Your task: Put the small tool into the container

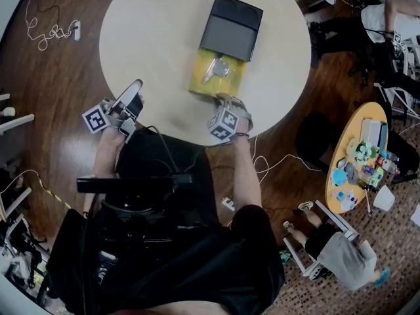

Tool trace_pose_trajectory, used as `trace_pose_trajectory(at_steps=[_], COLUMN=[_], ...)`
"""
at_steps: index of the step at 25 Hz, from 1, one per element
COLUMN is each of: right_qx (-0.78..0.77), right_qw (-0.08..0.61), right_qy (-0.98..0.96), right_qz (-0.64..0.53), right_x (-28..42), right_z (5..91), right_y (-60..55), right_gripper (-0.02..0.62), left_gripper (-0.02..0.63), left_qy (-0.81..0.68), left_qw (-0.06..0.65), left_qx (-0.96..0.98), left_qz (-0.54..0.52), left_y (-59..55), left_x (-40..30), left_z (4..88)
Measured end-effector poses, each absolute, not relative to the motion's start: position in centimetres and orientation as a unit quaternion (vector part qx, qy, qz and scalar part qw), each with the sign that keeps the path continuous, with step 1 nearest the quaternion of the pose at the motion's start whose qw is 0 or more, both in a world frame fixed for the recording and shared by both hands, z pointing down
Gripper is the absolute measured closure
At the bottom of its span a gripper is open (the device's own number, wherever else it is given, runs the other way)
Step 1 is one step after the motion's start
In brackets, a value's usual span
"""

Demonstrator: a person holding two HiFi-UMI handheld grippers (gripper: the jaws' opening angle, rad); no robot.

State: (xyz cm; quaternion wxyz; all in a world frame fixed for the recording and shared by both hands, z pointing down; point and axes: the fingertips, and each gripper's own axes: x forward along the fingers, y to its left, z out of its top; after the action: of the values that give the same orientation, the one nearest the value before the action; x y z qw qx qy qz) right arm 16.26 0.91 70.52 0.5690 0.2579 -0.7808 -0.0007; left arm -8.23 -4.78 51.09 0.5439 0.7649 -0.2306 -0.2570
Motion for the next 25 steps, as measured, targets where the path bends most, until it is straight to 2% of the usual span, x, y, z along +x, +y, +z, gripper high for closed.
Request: trace_pose_trajectory(at_steps=[13, 25], right_qx=[0.272, 0.309], right_qw=[0.574, 0.545], right_qy=[-0.772, -0.779], right_qz=[-0.006, 0.019], right_x=[16.5, 16.5], right_z=[70.6, 70.0], right_y=[0.3, -0.5], right_gripper=[0.531, 0.528], left_gripper=[0.565, 0.565], left_qy=[-0.233, -0.228], left_qw=[0.547, 0.549], left_qx=[0.762, 0.763], left_qz=[-0.258, -0.255], left_y=[-4.6, -4.7], left_x=[-8.1, -7.7], left_z=[51.2, 51.1])
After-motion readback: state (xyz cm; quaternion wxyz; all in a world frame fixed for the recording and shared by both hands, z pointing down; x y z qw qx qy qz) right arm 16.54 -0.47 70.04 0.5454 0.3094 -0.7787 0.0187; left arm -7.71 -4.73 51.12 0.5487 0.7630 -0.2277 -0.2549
